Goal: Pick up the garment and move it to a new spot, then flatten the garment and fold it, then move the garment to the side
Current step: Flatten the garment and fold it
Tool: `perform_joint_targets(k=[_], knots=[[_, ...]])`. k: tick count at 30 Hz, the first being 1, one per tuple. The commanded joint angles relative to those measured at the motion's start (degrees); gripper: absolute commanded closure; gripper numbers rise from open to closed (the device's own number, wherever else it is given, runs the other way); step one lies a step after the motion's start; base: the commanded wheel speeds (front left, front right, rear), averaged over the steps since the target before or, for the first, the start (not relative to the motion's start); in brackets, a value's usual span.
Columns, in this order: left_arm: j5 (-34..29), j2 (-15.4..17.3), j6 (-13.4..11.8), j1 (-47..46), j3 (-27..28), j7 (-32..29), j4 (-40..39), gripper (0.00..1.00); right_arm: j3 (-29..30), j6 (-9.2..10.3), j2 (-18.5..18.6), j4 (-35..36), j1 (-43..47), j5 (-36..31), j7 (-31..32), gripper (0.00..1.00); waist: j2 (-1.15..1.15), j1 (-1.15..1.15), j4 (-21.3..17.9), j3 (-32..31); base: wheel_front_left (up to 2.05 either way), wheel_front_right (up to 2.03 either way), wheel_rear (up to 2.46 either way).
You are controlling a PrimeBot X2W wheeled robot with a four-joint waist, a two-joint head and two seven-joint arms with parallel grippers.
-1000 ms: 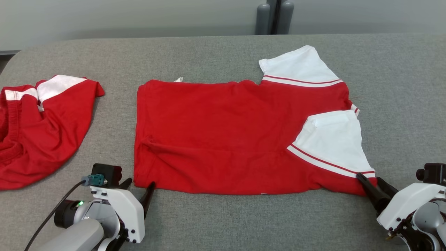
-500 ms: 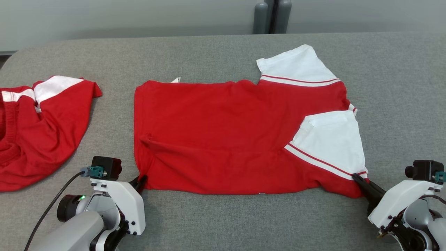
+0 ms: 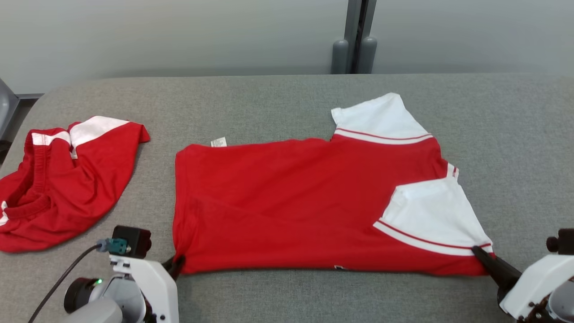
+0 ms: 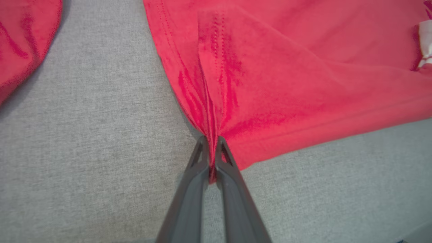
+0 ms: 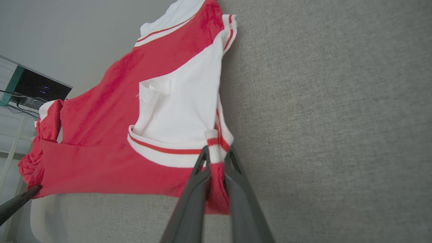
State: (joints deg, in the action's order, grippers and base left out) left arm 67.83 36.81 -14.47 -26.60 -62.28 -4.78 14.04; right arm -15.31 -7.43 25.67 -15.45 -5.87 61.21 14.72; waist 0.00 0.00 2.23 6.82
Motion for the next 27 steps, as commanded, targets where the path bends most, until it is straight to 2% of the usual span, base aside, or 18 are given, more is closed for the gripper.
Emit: perform_joint_targets(k=[1,9,16,20,21,22,24,27], knots=[[0.47,1.01,-0.67,1.22,-0.25,-0.43,-0.83,1.0,0.65,-0.12,0.69,0.99,1.56,0.58,0.43,1.0,0.0,0.0,0.18,-0.52,0.0,0.0,0.0],[1.87,5.4,-4.17,6.04,-1.34,-2.6,-8.66,1.0,5.59,-0.12,0.9,8.19,11.54,0.82,5.09,1.0,0.0,0.0,-0.1,-2.08,0.0,0.0,0.0],[2.26,8.72,-7.62,9.02,-2.15,-4.04,-15.56,1.0,12.28,-0.12,-2.83,14.18,19.92,-1.36,11.11,1.0,0.0,0.0,-0.34,-1.81,0.0,0.0,0.0],[2.79,9.34,-8.78,9.93,-2.33,-4.8,-17.39,1.0,15.76,-0.12,-5.6,17.04,22.51,-4.18,14.54,1.0,0.0,0.0,-0.39,-1.57,0.0,0.0,0.0],[2.95,9.39,-8.88,10.09,-2.58,-5.31,-17.69,0.83,16.6,-0.12,-6.56,17.7,22.94,-4.96,15.34,0.64,0.0,0.0,-0.47,-1.57,0.0,0.0,0.0],[3.21,9.47,-9.11,10.09,-2.86,-5.86,-17.99,0.04,17.18,-0.12,-7.43,18.24,23.28,-5.76,16.21,0.0,0.0,0.0,-0.55,-1.57,0.0,0.0,0.0],[3.33,9.56,-9.25,9.91,-2.8,-6.09,-18.26,0.0,17.97,-0.12,-8.3,18.8,23.46,-6.5,17.07,0.0,0.0,0.0,-0.6,-1.55,0.0,0.0,0.0],[2.9,10.09,-9.98,9.31,-2.56,-6.38,-18.98,0.0,20.23,-0.12,-10.49,20.56,23.42,-8.78,19.34,0.0,0.0,0.0,-0.71,-1.65,0.0,0.0,0.0]])
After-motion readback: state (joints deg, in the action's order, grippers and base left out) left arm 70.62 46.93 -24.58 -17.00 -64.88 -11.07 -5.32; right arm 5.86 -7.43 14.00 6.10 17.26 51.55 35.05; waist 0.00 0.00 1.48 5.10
